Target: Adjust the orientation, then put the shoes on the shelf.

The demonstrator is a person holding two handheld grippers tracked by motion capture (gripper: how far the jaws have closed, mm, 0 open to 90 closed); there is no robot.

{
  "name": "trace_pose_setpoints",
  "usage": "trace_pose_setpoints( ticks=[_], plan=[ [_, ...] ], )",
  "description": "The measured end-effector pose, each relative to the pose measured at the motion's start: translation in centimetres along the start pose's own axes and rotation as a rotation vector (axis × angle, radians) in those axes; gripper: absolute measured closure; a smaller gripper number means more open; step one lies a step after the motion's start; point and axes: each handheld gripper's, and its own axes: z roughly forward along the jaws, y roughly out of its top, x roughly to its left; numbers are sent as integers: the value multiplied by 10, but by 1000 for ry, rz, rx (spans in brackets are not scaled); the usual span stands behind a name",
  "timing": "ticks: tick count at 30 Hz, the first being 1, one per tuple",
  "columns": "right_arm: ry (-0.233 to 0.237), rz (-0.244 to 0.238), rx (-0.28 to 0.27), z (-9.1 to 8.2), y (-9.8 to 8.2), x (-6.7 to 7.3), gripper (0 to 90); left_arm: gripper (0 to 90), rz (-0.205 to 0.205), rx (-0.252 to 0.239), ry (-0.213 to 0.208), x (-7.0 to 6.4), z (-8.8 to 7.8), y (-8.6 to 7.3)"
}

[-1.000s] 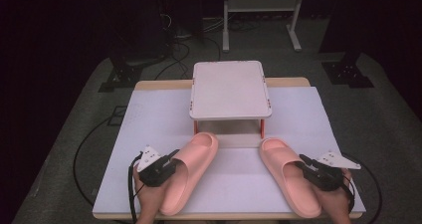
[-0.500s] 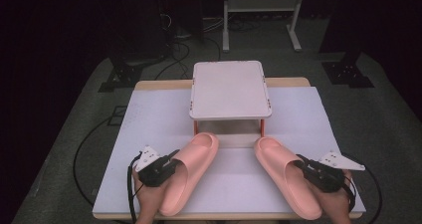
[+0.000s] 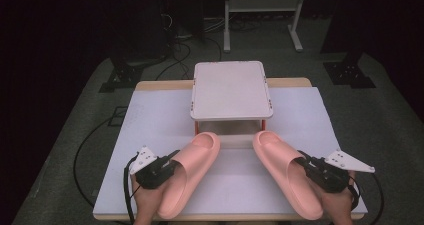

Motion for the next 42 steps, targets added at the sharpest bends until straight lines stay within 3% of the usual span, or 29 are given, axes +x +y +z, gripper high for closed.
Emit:
trace_pose_setpoints(
  ticks=[21, 42],
  plan=[
    [21, -33, -83, -22, 35, 7, 802, 758, 36, -23, -34, -2, -17, 30],
    [46, -54, -90, -25, 72, 12, 802, 757, 55, -37, -104, -3, -21, 72]
  ],
)
